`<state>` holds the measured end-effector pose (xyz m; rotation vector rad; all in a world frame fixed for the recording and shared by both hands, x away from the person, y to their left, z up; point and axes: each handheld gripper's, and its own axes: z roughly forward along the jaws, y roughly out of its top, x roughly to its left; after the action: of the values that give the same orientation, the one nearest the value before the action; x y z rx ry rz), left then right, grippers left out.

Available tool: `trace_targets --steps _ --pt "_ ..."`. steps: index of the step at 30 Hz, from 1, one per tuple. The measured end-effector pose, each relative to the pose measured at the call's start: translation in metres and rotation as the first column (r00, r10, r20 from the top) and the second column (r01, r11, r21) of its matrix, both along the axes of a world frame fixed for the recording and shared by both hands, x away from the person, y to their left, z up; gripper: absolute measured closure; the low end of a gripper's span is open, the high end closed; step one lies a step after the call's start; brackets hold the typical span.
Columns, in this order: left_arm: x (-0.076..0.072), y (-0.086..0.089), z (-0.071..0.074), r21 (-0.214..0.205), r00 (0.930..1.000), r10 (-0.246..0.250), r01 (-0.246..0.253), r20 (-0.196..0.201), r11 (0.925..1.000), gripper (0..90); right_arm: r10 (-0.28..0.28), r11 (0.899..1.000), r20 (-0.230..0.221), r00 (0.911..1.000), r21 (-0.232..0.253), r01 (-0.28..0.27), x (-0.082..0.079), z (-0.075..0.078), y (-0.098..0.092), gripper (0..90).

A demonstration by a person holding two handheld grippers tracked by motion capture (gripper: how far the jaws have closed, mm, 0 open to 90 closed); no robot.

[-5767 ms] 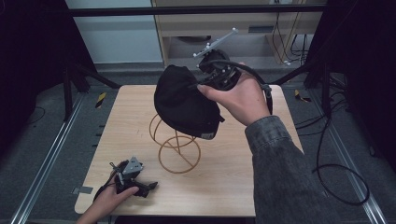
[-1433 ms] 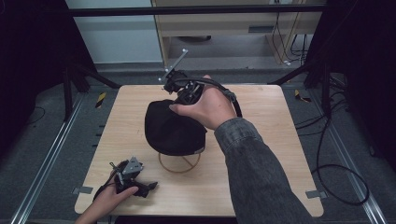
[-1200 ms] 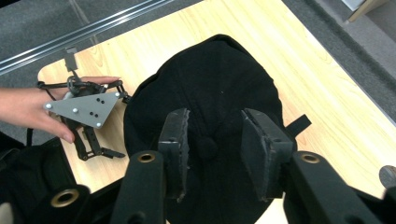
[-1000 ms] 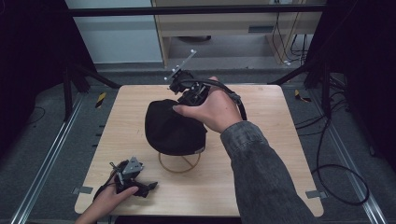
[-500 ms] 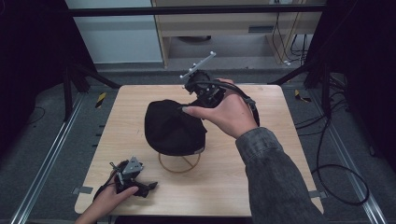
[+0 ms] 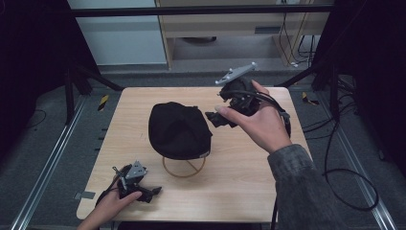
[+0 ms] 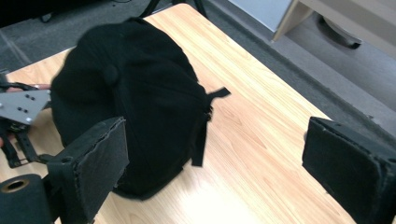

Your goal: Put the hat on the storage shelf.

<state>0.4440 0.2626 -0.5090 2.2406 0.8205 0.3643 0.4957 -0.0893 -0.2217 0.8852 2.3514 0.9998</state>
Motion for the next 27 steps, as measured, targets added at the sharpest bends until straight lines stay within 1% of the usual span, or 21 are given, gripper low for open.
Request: trace_targets --steps 2,6,10,15,18,20,25,27 --pt "0.0 0.0 0.0 0.001 1.0 0.0 0.0 0.0 1.0 0.0 -0.013 1.0 0.0 0.9999 0.005 0.013 -0.003 -0.003 -0.009 7.1" --pt "0.0 0.0 0.0 0.0 1.0 0.0 0.0 0.0 1.0 0.0 -0.052 0.999 -0.001 0.9986 0.001 0.052 -0.009 -0.013 -0.028 10.9" --pt "0.0 0.0 0.0 0.0 1.0 0.001 -0.001 0.0 1.0 0.0 -0.082 0.997 -0.013 0.9965 -0.011 0.082 -0.014 -0.025 -0.043 13.1" --pt "0.0 0.0 0.0 0.0 1.0 0.002 -0.002 0.0 1.0 0.0 -0.097 0.995 -0.019 0.9951 -0.031 0.096 -0.022 -0.041 -0.057 16.3" --pt "0.0 0.0 0.0 -0.001 1.0 0.005 -0.005 0.001 1.0 0.0 -0.102 0.994 -0.024 0.9945 -0.027 0.102 -0.026 -0.052 -0.064 16.3" --pt "0.0 0.0 0.0 -0.002 1.0 0.006 -0.006 0.001 1.0 0.0 -0.095 0.995 -0.033 0.9949 -0.021 0.095 -0.028 -0.057 -0.067 16.3" --pt "0.0 0.0 0.0 -0.002 1.0 0.006 -0.006 0.002 1.0 0.0 -0.101 0.995 -0.01 0.9948 -0.023 0.101 -0.035 -0.073 -0.074 16.7" --pt "0.0 0.0 0.0 -0.001 1.0 0.006 -0.006 0.002 1.0 0.0 -0.104 0.994 -0.003 0.9946 -0.039 0.104 -0.038 -0.08 -0.077 16.8"
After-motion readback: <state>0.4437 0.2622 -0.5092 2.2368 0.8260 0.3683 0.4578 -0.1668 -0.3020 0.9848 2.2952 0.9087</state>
